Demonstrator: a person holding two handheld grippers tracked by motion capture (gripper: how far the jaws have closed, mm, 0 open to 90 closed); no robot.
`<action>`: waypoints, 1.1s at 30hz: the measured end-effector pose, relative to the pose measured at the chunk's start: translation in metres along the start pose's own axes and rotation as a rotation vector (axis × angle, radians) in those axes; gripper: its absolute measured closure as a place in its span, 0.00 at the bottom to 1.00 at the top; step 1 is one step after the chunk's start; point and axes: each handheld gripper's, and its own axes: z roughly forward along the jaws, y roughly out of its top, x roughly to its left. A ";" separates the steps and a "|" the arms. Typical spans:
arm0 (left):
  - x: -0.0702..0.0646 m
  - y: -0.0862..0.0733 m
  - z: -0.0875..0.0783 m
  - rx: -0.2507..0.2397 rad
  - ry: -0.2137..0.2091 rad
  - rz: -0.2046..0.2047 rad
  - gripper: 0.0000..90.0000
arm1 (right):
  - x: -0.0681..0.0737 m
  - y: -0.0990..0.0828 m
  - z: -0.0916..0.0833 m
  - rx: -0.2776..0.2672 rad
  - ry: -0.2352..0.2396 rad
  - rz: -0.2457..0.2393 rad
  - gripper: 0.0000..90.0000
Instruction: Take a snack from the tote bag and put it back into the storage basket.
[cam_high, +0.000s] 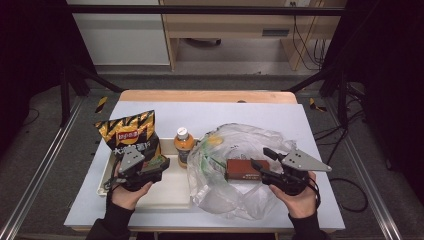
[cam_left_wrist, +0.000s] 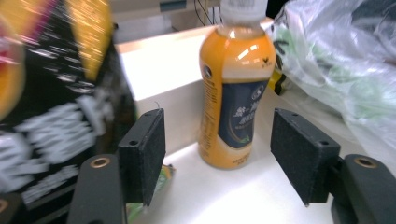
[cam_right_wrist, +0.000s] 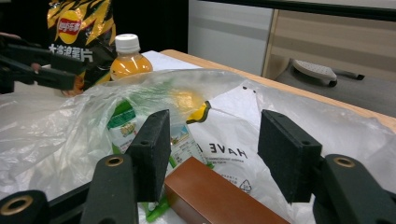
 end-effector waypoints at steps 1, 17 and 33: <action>0.002 0.001 -0.005 -0.009 0.002 -0.004 0.37 | 0.000 0.001 0.000 -0.002 0.002 -0.002 0.50; 0.026 0.006 -0.031 -0.055 0.032 -0.049 0.29 | 0.022 0.001 0.028 0.069 0.047 -0.028 0.48; 0.044 0.009 -0.041 -0.072 0.067 -0.071 0.25 | 0.040 -0.011 0.067 0.143 0.021 -0.012 0.57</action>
